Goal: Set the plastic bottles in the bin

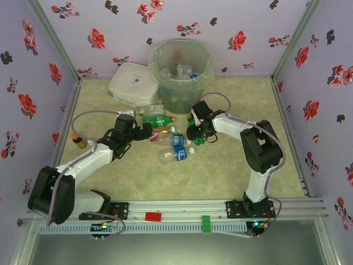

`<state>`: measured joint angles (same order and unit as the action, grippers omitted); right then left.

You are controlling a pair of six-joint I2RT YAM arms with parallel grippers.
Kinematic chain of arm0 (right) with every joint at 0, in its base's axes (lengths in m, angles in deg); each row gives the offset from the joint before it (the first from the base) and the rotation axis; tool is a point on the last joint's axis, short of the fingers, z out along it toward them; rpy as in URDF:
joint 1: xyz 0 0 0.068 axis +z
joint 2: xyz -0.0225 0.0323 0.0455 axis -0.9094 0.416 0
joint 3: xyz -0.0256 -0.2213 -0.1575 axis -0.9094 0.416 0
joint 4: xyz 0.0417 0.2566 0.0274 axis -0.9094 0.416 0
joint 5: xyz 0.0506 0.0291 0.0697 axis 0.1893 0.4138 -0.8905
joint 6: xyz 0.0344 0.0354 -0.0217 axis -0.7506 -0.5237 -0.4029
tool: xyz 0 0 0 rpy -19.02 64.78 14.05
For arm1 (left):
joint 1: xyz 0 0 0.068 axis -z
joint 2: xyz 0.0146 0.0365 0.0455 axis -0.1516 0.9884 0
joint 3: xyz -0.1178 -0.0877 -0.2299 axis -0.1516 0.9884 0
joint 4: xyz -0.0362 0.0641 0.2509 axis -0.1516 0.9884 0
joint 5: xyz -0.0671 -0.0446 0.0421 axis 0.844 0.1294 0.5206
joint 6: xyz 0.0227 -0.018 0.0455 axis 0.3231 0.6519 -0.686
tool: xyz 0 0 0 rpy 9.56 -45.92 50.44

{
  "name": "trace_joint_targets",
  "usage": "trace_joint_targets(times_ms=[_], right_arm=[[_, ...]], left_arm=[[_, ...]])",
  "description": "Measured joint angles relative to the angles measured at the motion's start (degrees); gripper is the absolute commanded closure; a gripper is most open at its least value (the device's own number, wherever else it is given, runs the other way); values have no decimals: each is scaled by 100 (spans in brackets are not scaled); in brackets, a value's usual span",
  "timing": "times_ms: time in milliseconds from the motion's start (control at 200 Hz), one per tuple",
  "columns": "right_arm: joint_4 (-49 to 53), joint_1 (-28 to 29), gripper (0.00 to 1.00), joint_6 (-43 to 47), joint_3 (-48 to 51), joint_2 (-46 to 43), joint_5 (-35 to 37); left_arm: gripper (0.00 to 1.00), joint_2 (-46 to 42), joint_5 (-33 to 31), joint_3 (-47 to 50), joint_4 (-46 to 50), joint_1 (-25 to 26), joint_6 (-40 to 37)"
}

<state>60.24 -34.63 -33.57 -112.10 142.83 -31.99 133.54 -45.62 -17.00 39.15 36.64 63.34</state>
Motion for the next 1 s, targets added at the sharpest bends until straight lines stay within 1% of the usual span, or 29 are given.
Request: trace_joint_targets(times_ms=[165,295,375,490,655,800,900,1000], right_arm=[[-4,-2,51,35,-22,-11,42],[-39,-2,55,52,7,-63,87],[-85,-13,56,42,149,-260,116],[-138,-81,57,-61,417,-841,129],[-310,-396,57,-365,699,-2061,131],[-417,-636,57,-619,734,-3045,240],[-413,-654,58,-702,540,-3491,356],[-444,-654,58,-710,70,-3582,435]], left_arm=[[0,79,0,11,-42,79,0],[0,164,2,9,-59,146,-20],[0,216,4,9,-57,177,-44],[0,236,7,9,-59,195,-114],[0,236,7,7,-175,195,-332],[0,236,9,7,-273,195,-542],[0,234,9,24,-376,195,-629],[0,160,9,216,-605,195,-654]])
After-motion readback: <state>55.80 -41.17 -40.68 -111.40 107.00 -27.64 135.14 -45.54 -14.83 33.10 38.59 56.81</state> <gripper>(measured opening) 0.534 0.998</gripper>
